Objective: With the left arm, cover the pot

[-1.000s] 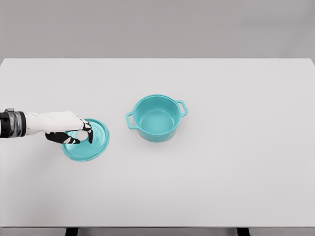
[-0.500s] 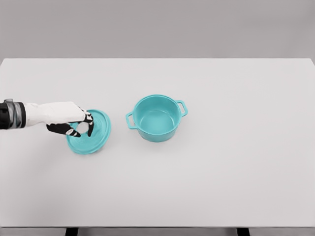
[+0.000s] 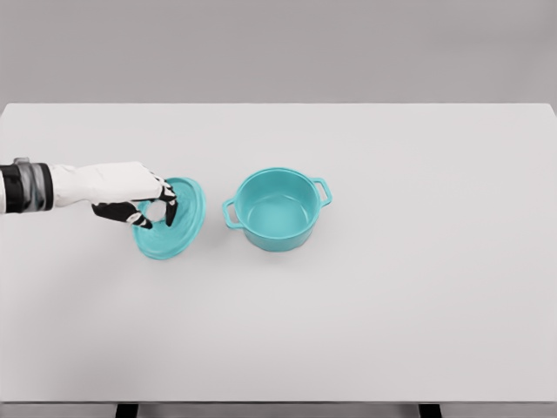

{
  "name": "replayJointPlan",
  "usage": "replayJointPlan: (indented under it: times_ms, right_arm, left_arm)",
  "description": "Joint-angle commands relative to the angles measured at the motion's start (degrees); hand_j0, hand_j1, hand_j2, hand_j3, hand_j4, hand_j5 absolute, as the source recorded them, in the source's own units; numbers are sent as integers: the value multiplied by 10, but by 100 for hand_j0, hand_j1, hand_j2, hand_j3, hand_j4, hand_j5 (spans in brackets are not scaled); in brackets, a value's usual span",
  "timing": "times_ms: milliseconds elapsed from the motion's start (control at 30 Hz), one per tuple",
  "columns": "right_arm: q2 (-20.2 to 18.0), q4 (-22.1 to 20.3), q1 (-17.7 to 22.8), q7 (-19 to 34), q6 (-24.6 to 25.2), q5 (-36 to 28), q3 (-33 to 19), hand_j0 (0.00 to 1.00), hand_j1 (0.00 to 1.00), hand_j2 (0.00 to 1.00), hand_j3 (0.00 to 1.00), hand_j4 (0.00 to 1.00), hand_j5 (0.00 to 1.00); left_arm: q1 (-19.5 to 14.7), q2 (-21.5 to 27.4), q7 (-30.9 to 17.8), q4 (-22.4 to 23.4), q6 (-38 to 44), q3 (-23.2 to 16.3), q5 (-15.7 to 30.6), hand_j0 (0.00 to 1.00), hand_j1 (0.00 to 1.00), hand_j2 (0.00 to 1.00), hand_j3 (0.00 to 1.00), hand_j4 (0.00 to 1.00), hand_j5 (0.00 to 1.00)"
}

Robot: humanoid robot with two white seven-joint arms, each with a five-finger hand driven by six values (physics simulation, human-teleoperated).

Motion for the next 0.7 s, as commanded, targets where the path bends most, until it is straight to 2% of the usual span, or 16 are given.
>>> replayJointPlan:
  times_ms: [0, 200, 367, 667]
  right_arm:
    - [0, 0, 0, 0, 0, 0, 0, 100, 100, 100, 100, 100, 100]
    - [0, 0, 0, 0, 0, 0, 0, 100, 100, 100, 100, 100, 100]
    - [0, 0, 0, 0, 0, 0, 0, 100, 100, 100, 100, 100, 100]
    - [0, 0, 0, 0, 0, 0, 0, 100, 100, 100, 100, 100, 100]
  left_arm:
    - [0, -2, 0, -1, 1, 0, 2, 39, 39, 39, 39, 39, 39]
    - [-10, -6, 0, -25, 1, 0, 2, 38, 38, 38, 38, 38, 38]
    - [-27, -26, 0, -24, 6, -3, 2, 38, 38, 38, 38, 38, 38]
    - [-64, -60, 0, -23, 9, -32, 2, 38, 38, 38, 38, 38, 38]
